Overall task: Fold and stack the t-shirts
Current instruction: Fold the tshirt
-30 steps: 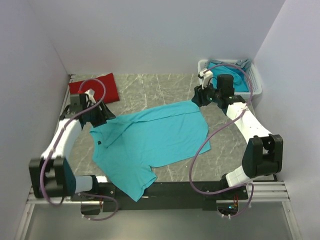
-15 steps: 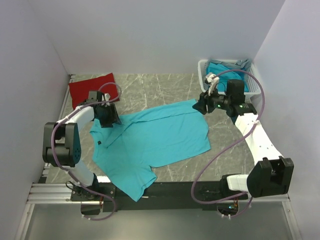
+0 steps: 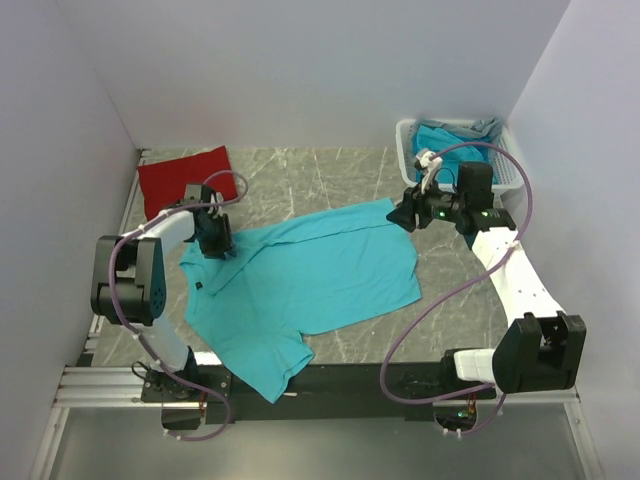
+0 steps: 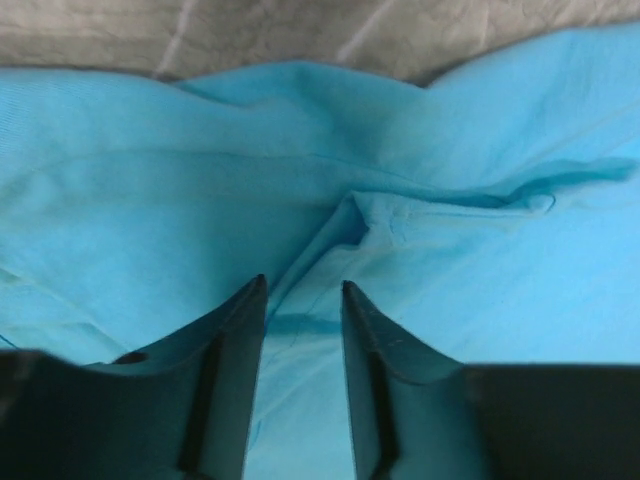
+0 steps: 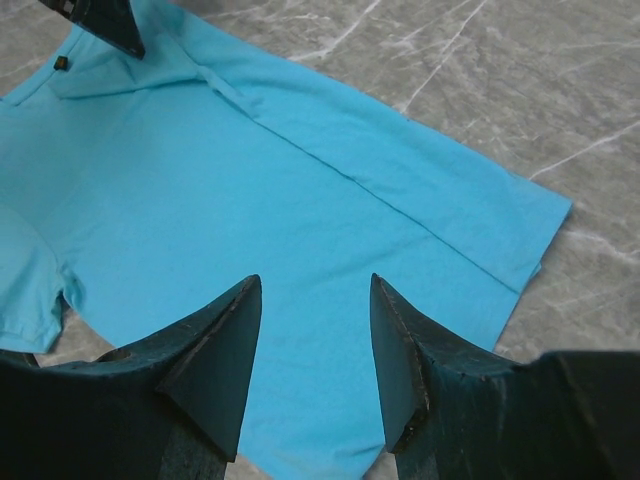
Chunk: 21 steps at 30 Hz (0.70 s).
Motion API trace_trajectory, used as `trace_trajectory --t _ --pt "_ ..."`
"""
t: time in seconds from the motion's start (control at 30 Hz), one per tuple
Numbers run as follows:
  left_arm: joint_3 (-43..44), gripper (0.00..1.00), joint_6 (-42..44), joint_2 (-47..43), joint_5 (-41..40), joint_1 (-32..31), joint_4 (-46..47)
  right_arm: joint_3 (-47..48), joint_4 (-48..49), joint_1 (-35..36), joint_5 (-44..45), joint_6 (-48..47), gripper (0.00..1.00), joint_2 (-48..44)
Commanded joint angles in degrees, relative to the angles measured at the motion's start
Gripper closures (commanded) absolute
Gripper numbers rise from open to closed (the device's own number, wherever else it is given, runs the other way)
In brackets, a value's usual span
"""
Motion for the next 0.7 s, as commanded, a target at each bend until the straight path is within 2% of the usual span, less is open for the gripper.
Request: trace_trajectory --t 0.0,0.5,0.57,0.67 --pt "0.4 0.60 1.1 -0.4 -0.2 -1.1 -1.2 -0.3 2.0 -1.2 -2.0 0.7 0.45 -1.5" --pt "-1.3 0.88 0.3 -2.2 2.2 -2.2 -1.4 -0.8 2.5 -2.4 -3.2 1.7 0.45 -2.0" --pt "-1.2 0.88 0.1 -3.8 1.3 -2.5 -1.6 -0.7 2.6 -2.4 -3.5 1.8 0.45 -2.0" --pt "-1.2 0.73 -1.3 -6.7 -5.1 -2.7 -2.3 -0.8 2.8 -2.4 -3.8 2.0 0.46 -1.9"
